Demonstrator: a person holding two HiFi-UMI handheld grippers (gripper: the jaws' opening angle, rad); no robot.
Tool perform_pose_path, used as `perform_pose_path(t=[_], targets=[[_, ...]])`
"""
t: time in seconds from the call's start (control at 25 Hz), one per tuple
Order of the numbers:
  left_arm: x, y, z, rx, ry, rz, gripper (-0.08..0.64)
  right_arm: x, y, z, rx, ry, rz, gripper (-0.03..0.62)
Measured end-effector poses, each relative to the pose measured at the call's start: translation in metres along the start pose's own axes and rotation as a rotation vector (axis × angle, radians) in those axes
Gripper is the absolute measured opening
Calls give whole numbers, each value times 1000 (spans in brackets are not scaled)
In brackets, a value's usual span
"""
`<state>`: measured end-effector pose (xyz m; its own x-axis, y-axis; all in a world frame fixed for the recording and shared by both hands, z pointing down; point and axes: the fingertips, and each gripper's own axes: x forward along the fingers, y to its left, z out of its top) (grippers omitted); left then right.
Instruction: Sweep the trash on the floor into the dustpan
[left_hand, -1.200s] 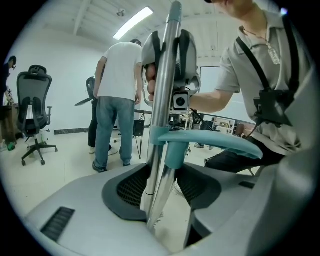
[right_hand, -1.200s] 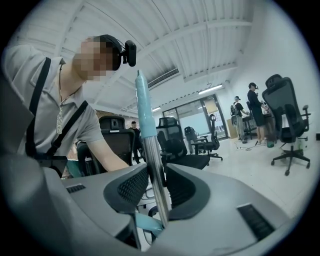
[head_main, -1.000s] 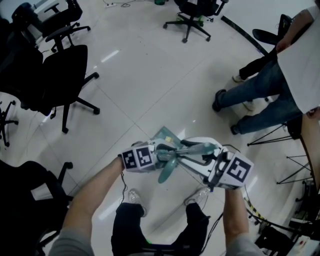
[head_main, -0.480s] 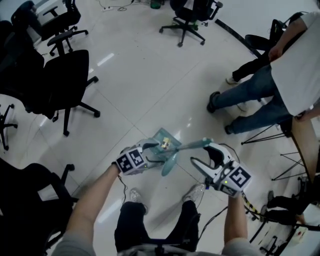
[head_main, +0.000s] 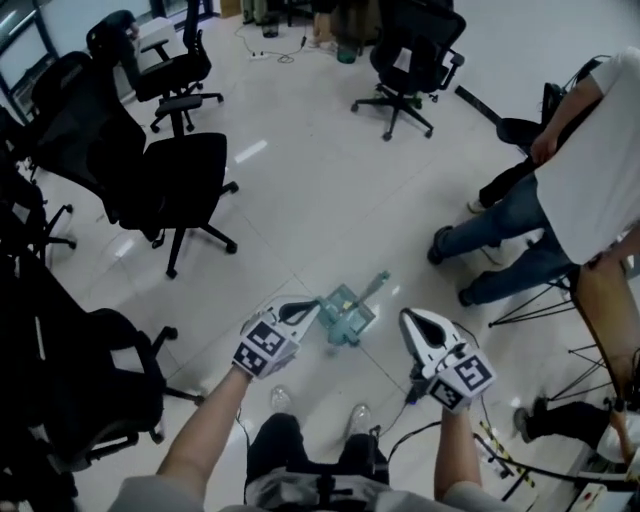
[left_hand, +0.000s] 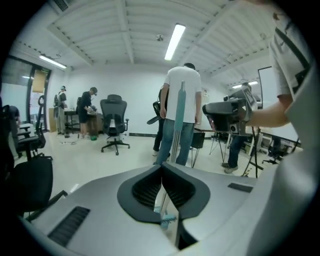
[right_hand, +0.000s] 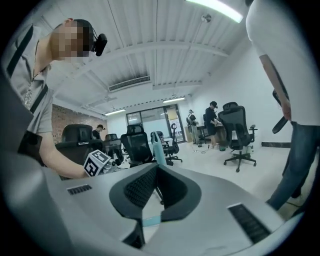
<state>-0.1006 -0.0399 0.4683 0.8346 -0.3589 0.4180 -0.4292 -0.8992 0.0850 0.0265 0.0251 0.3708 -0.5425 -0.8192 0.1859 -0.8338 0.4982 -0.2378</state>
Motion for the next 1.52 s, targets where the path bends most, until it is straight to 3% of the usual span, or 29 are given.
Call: perform_pose_path(t=[0.12,0.32,0.6,1.52], targets=[[-21,-24,28,-74,-60,90,0,-6,22,9,-26,-7,65,0],[-46,-67,60,-132,-122,204,0,-29,51,19,-23,-12,176,0],[-60,-107,93,-143,-163,294,0,-53,56,37,-33,-15,174,0],[-61,-133,104,-144,-176,338,0,-60,64,68,-82,-66,219,0]])
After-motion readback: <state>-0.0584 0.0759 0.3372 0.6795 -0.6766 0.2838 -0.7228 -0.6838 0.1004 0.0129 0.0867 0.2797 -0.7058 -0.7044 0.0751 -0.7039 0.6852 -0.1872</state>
